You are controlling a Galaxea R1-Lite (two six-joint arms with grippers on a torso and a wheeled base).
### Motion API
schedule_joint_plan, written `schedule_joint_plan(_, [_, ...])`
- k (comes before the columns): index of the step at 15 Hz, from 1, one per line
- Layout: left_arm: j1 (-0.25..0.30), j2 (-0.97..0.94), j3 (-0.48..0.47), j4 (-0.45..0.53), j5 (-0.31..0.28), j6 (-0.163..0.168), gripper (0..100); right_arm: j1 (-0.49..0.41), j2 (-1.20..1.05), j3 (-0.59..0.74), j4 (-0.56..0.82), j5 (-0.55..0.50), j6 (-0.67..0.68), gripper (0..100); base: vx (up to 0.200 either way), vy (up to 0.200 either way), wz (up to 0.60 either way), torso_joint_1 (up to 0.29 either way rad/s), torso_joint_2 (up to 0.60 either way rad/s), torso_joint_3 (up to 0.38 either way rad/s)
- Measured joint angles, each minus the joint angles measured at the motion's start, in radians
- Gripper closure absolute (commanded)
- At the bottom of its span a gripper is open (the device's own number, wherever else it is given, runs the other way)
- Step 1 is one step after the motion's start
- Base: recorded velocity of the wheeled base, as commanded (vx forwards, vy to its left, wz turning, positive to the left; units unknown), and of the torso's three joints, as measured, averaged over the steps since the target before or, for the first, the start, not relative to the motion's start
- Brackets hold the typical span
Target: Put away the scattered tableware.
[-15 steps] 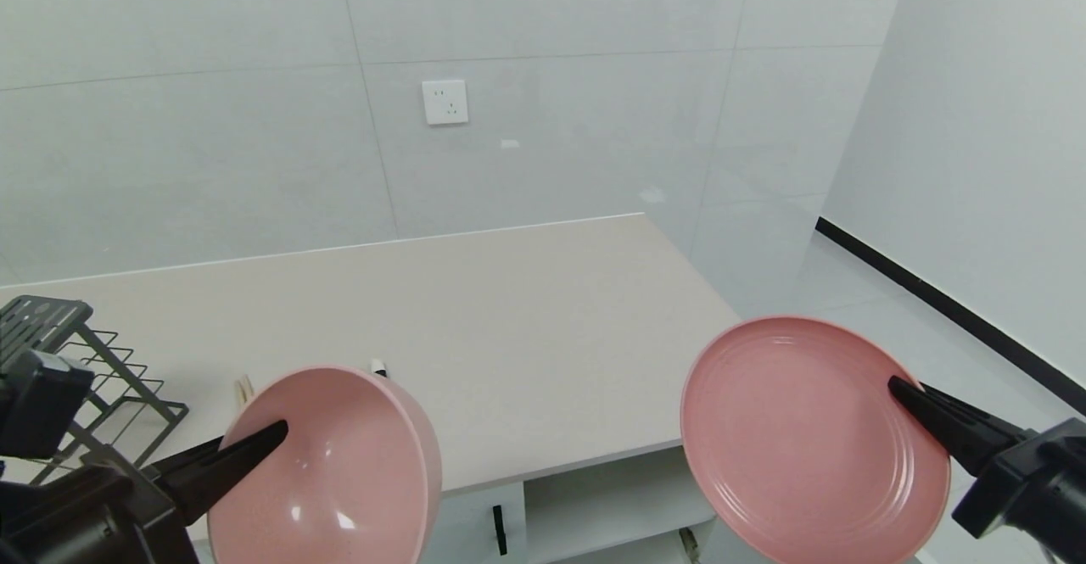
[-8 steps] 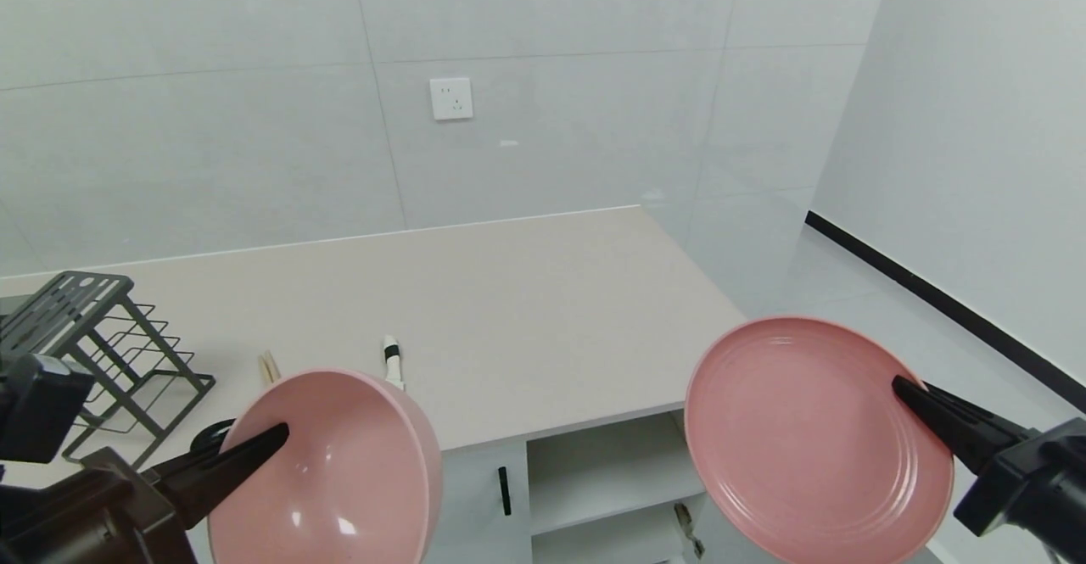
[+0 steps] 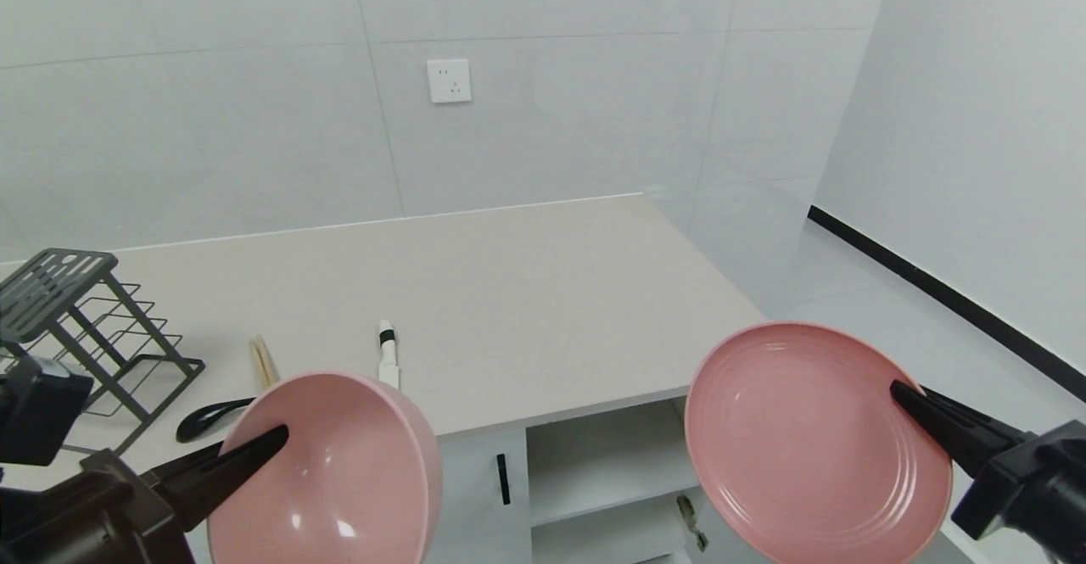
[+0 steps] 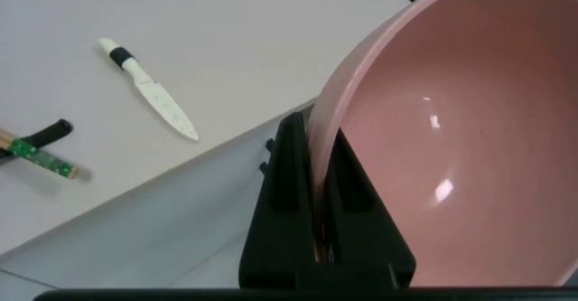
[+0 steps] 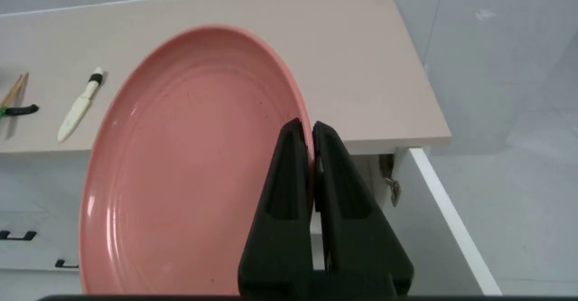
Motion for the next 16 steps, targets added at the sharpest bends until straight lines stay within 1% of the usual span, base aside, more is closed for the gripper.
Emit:
schedule_joint_plan(2, [0.0, -0.001, 0.002, -0.003, -0.001, 0.001, 100, 0.001, 0.0, 0.0, 0.005, 0.0, -0.013, 100, 0.0, 0.0, 0.0, -0.085, 0.21, 0.117])
schedule_joint_plan(4, [0.0, -0.001, 0.003, -0.003, -0.002, 0.001, 100, 0.0, -0.001, 0.0, 0.008, 0.0, -0.015, 100, 0.0, 0.0, 0.0, -0.188, 0.44, 0.246])
schedule_joint_plan(15, [0.0, -0.001, 0.009, 0.0, -0.001, 0.001, 100, 0.0, -0.002, 0.0, 0.011, 0.0, -0.015, 100, 0.0, 0.0, 0.0, -0.221, 0.54, 0.31])
schedule_joint_plan(16, [0.0, -0.001, 0.009, 0.001, -0.001, 0.001, 100, 0.0, -0.002, 0.0, 0.011, 0.0, -0.015, 100, 0.0, 0.0, -0.6, -0.193, 0.48, 0.3])
